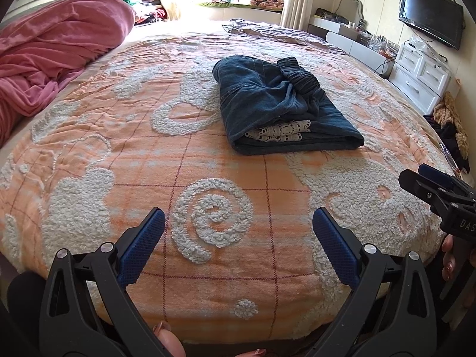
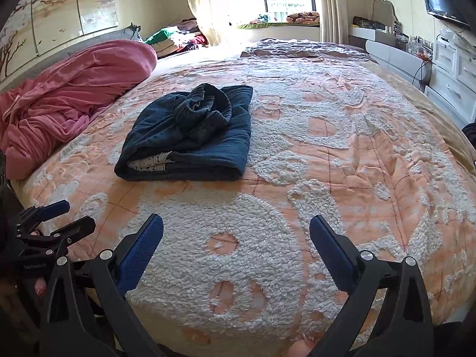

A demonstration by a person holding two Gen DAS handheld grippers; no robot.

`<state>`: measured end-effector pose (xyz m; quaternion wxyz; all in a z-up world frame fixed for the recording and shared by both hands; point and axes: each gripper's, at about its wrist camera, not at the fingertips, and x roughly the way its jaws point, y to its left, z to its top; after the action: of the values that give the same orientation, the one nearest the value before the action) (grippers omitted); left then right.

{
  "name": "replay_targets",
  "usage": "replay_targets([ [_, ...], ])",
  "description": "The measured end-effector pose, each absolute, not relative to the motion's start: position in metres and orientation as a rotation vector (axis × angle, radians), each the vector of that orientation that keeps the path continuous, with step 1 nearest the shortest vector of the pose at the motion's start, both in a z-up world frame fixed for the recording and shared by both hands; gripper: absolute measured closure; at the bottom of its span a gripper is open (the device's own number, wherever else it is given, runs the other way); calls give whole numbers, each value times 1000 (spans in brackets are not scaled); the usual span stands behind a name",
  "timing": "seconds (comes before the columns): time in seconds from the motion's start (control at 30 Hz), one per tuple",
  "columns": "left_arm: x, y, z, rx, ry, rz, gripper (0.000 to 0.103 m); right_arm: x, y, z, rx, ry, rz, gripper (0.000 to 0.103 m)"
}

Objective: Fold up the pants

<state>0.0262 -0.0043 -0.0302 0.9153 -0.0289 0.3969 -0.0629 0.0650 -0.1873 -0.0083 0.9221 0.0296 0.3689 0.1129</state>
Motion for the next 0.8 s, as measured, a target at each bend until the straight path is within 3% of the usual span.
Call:
replay_targets([
  [0.8,25,-5,-26,-71,812,-158,10,65,-186,-9,56,760,224,5],
])
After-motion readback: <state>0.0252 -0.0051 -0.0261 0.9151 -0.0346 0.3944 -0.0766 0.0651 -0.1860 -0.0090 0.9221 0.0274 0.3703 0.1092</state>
